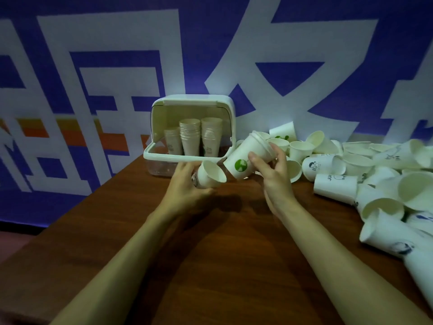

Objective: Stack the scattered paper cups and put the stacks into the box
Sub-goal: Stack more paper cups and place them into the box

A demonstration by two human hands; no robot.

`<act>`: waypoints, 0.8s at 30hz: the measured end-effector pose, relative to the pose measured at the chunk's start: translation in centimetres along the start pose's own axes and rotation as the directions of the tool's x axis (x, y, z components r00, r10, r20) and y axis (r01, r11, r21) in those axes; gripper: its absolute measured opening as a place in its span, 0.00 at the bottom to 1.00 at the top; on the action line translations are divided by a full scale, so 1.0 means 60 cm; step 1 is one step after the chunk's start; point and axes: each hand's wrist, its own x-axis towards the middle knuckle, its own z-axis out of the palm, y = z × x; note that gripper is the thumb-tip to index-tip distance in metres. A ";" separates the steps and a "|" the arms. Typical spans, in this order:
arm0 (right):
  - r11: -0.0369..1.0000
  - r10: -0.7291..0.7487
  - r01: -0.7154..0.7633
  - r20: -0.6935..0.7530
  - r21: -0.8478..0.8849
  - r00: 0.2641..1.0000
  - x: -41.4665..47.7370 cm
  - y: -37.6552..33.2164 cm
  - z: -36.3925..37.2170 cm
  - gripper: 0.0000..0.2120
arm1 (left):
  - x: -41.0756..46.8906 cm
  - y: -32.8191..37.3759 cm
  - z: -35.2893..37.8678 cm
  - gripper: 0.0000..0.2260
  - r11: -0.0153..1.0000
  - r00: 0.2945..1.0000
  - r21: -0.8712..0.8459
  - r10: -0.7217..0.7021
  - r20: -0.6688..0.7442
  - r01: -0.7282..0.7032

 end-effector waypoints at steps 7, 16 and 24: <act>0.966 0.056 -0.024 0.120 -0.259 0.991 -0.008 0.001 -0.045 0.35 | -0.001 0.042 0.066 0.30 0.988 0.965 -0.007 0.150 0.214 -0.152; 0.778 0.041 0.125 0.249 -0.616 0.968 0.020 0.005 -0.055 0.26 | 0.010 0.024 0.092 0.26 0.950 0.998 -0.312 -0.009 0.066 0.029; 0.265 -0.112 -0.047 -0.079 -0.963 0.991 0.138 0.017 -0.060 0.44 | 0.007 -0.017 0.083 0.37 0.950 0.995 -0.311 0.046 0.089 -0.016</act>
